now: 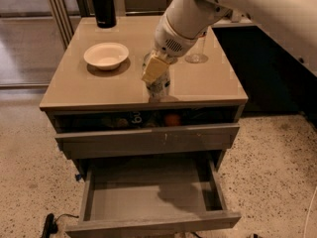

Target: Pick 7up can from middle drawer and place on counter

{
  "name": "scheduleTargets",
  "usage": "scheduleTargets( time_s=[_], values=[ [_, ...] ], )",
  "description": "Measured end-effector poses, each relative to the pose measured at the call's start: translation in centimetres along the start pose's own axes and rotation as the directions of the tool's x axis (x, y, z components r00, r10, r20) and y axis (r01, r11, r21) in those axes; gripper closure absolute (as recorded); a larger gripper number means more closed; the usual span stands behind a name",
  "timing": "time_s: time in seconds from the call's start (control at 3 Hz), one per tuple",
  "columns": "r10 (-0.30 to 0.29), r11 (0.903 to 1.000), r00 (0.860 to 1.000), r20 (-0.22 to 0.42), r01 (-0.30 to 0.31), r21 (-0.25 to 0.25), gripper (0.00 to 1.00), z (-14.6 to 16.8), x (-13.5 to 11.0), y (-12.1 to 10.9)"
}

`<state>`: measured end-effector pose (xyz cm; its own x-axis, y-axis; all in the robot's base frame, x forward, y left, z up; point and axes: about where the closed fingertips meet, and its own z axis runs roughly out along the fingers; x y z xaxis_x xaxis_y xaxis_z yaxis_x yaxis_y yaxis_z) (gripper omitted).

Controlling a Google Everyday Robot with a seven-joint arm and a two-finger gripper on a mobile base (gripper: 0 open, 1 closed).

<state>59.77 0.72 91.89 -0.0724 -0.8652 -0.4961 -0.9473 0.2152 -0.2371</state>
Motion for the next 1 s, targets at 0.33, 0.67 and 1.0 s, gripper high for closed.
scheduleTargets(
  time_s=[0.33,0.67,1.0],
  values=[
    [-0.013,0.9998,1.000,0.013,0.013,0.018,1.00,1.4,-0.3,-1.4],
    [-0.013,0.9998,1.000,0.003,0.013,0.018,1.00,1.7,-0.5,-2.0],
    [0.006,1.0000,1.000,-0.018,-0.006,0.002,1.00,1.7,-0.5,-2.8]
  ],
)
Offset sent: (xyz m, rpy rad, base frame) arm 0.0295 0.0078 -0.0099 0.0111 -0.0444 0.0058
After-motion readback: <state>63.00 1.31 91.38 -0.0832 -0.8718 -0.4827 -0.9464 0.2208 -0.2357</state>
